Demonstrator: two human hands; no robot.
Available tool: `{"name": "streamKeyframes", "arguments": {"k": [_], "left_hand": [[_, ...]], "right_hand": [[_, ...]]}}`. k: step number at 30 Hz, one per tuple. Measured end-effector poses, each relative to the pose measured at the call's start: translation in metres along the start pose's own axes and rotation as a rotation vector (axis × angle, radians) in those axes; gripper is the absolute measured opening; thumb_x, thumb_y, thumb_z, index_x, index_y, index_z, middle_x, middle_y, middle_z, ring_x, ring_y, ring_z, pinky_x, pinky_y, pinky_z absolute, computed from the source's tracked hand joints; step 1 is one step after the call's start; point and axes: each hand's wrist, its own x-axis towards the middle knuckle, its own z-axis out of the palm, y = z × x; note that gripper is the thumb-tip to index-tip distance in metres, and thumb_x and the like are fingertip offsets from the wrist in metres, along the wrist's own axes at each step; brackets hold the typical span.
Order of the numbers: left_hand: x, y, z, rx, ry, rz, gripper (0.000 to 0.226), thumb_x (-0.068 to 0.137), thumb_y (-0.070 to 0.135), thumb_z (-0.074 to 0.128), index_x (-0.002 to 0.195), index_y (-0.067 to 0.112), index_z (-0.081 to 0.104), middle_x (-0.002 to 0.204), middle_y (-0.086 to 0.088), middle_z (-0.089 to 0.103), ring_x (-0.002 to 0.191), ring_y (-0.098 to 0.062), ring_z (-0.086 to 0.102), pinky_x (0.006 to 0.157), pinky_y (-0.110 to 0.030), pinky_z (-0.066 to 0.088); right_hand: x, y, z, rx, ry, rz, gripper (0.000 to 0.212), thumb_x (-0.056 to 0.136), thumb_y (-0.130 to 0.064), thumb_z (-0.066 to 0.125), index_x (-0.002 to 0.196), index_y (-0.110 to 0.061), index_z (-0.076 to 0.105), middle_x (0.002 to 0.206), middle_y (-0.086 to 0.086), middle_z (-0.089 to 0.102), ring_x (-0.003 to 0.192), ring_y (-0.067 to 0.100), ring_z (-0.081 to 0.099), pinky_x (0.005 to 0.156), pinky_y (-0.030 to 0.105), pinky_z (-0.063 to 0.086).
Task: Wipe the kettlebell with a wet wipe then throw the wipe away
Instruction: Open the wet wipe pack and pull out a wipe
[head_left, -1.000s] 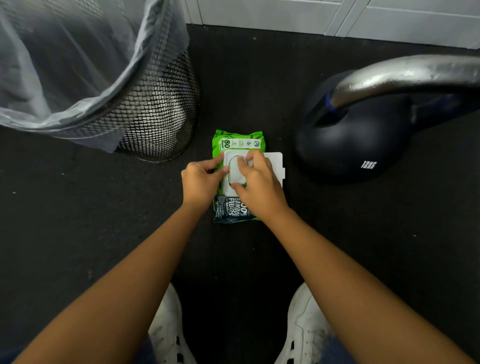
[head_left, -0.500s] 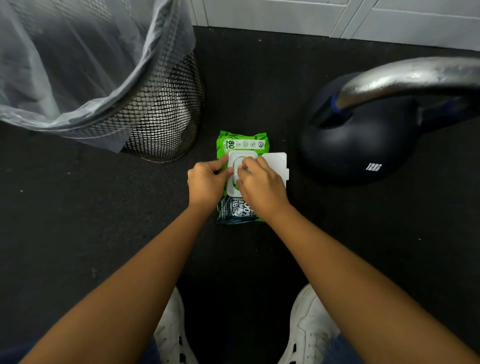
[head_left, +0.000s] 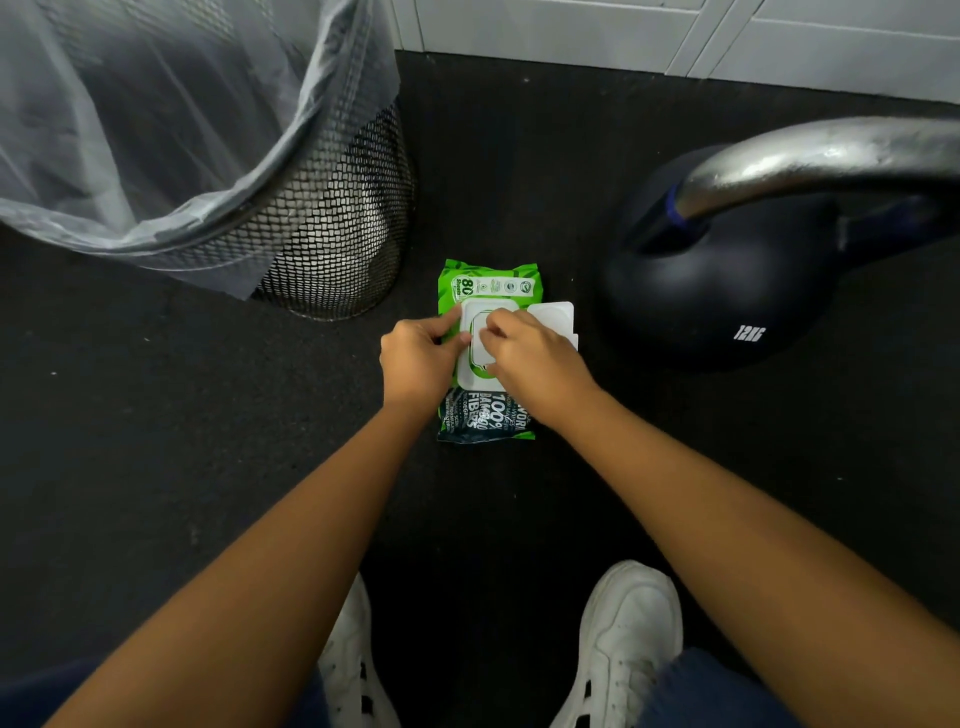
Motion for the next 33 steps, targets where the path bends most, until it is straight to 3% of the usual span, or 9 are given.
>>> {"name": "streamKeyframes", "arguments": {"k": [6,11,16,18,21,24,27,30,33], "left_hand": [[-0.001,0.0,-0.001,0.018,-0.007,0.014,0.037,0.083,0.02,0.071,0.12,0.02,0.065,0.095,-0.004,0.073,0.074,-0.007,0.06,0.076,-0.028,0.055],[-0.001,-0.001,0.0,0.029,-0.002,0.021,0.037,0.084,0.021,0.07,0.121,0.021,0.064,0.106,-0.001,0.072,0.08,-0.009,0.063,0.079,-0.029,0.054],[-0.002,-0.004,0.002,0.064,0.031,0.061,0.038,0.083,0.023,0.07,0.121,0.021,0.064,0.072,-0.004,0.068,0.057,-0.01,0.047,0.06,-0.028,0.049],[-0.004,-0.004,0.001,0.071,0.062,0.091,0.037,0.082,0.024,0.071,0.119,0.019,0.066,0.07,-0.003,0.067,0.057,-0.01,0.049,0.062,-0.026,0.049],[-0.009,-0.002,0.001,0.074,0.096,0.151,0.035,0.082,0.021,0.071,0.116,0.014,0.068,0.095,0.0,0.072,0.073,-0.006,0.059,0.075,-0.022,0.051],[-0.01,-0.005,0.002,0.062,0.121,0.223,0.029,0.083,0.018,0.07,0.111,0.012,0.07,0.099,0.0,0.072,0.068,0.003,0.054,0.07,-0.007,0.043],[-0.007,-0.007,-0.001,-0.017,0.148,0.241,0.022,0.084,0.017,0.067,0.105,0.012,0.072,0.107,-0.001,0.071,0.085,-0.003,0.063,0.079,-0.016,0.05],[-0.001,-0.002,-0.003,-0.044,0.143,0.296,0.024,0.083,0.022,0.069,0.105,0.014,0.071,0.107,-0.003,0.067,0.092,-0.007,0.062,0.078,-0.012,0.049],[0.013,0.01,-0.003,-0.062,-0.054,0.27,0.038,0.079,0.034,0.071,0.114,0.02,0.067,0.106,0.003,0.068,0.094,-0.006,0.063,0.083,-0.019,0.05]], "right_hand": [[-0.004,-0.002,0.001,-0.129,0.08,-0.072,0.037,0.059,-0.011,0.083,0.093,-0.009,0.07,0.092,0.006,0.065,0.078,0.022,0.064,0.039,0.025,0.041],[-0.012,-0.004,0.016,-0.217,0.244,-0.192,0.022,0.065,-0.004,0.073,0.086,-0.008,0.072,0.089,0.005,0.069,0.073,0.02,0.066,0.048,0.026,0.048],[-0.009,-0.008,0.021,-0.202,0.355,-0.243,0.014,0.071,0.002,0.057,0.07,-0.008,0.067,0.073,0.005,0.063,0.062,0.022,0.06,0.049,0.028,0.042],[-0.011,-0.007,0.02,-0.194,0.371,-0.256,0.016,0.072,0.003,0.055,0.069,-0.008,0.066,0.071,0.005,0.062,0.063,0.022,0.06,0.05,0.027,0.041],[-0.01,-0.007,0.014,-0.163,0.317,-0.211,0.011,0.07,-0.001,0.056,0.073,-0.007,0.066,0.072,0.007,0.061,0.066,0.025,0.059,0.05,0.03,0.042],[-0.007,-0.008,0.001,0.013,0.257,-0.108,0.007,0.071,-0.009,0.057,0.076,-0.006,0.061,0.073,0.009,0.06,0.066,0.028,0.059,0.045,0.033,0.044],[0.002,-0.004,-0.022,0.178,0.304,0.109,0.01,0.084,-0.013,0.05,0.084,-0.006,0.058,0.079,0.012,0.064,0.07,0.034,0.063,0.048,0.036,0.046],[0.016,0.01,-0.035,0.294,0.311,0.204,0.011,0.089,-0.014,0.046,0.091,-0.008,0.056,0.09,0.012,0.065,0.078,0.041,0.062,0.06,0.046,0.051],[0.027,0.012,-0.038,0.352,0.337,0.187,0.016,0.086,-0.019,0.045,0.088,-0.01,0.058,0.091,0.011,0.064,0.078,0.041,0.061,0.062,0.048,0.051]]}}
